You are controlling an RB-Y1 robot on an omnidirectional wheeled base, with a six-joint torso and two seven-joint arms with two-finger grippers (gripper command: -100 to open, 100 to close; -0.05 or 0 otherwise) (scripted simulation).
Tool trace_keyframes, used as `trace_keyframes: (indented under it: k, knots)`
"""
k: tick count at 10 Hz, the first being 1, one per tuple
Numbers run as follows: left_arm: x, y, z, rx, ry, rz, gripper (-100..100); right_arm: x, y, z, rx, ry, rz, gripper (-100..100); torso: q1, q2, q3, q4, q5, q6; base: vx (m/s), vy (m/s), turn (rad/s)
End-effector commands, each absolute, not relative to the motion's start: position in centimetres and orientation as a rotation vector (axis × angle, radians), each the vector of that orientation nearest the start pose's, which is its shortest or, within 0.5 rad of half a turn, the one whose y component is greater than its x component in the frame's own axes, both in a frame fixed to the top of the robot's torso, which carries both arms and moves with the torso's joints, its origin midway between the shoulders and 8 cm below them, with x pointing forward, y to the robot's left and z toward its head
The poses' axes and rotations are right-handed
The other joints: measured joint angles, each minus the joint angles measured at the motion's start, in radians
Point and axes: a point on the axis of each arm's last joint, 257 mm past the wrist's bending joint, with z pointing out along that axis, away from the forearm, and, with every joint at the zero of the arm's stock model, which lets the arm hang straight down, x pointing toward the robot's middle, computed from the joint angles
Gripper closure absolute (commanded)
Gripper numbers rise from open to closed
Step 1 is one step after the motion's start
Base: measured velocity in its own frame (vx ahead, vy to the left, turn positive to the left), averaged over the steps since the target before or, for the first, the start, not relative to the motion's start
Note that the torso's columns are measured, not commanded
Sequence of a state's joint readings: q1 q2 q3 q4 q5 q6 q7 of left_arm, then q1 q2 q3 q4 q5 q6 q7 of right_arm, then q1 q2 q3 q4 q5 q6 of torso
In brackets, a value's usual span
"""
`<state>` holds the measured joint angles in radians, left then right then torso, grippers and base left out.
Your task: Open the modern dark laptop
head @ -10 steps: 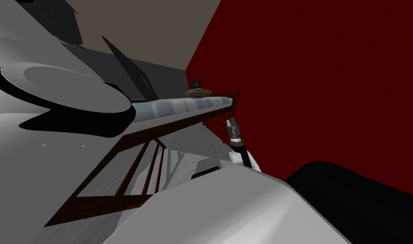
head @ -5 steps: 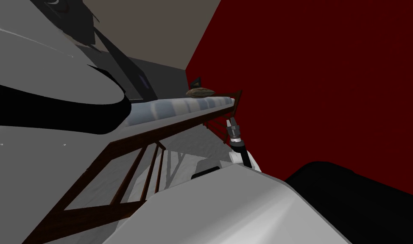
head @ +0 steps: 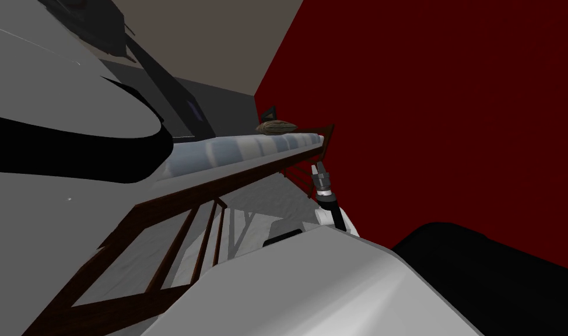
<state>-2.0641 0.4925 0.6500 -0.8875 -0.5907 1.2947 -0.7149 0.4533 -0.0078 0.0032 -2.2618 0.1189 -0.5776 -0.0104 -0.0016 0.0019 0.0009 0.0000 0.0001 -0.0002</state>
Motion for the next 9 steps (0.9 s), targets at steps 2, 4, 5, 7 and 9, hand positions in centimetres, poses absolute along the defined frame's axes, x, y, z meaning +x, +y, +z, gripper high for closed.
trace_keyframes:
  k: [2, 4, 5, 7, 9]
  knots:
    - [53.4, 40.9, 47.5, -1.109, 1.163, -0.574, 100, 34.0, -25.4, 4.4, 0.498, 0.617, 1.282, 0, 0.006, 0.003, 0.001, -0.001, 0.005, -0.002, -0.001, -0.010, 0.001]
    - [52.6, 42.9, 47.2, -1.158, 1.122, -0.634, 100, 34.0, -25.4, 4.4, 0.498, 0.617, 1.282, 0, 0.008, 0.002, 0.001, -0.001, 0.005, -0.003, -0.011, -0.012, -0.015]
    - [52.2, 44.0, 47.1, -1.183, 1.101, -0.664, 100, 34.0, -25.4, 4.4, 0.498, 0.617, 1.282, 0, 0.008, 0.002, 0.001, 0.000, 0.005, -0.003, -0.004, -0.005, -0.009]
    - [51.3, 46.0, 46.7, -1.230, 1.056, -0.724, 100, 34.0, -25.4, 4.4, 0.498, 0.618, 1.282, 0, 0.008, 0.002, 0.000, -0.001, 0.006, -0.003, -0.006, -0.010, 0.000]
    - [50.4, 48.1, 46.2, -1.277, 1.008, -0.782, 100, 34.0, -25.4, 4.4, 0.498, 0.618, 1.282, 0, 0.006, 0.001, 0.000, -0.001, 0.004, -0.002, -0.008, -0.005, -0.004]
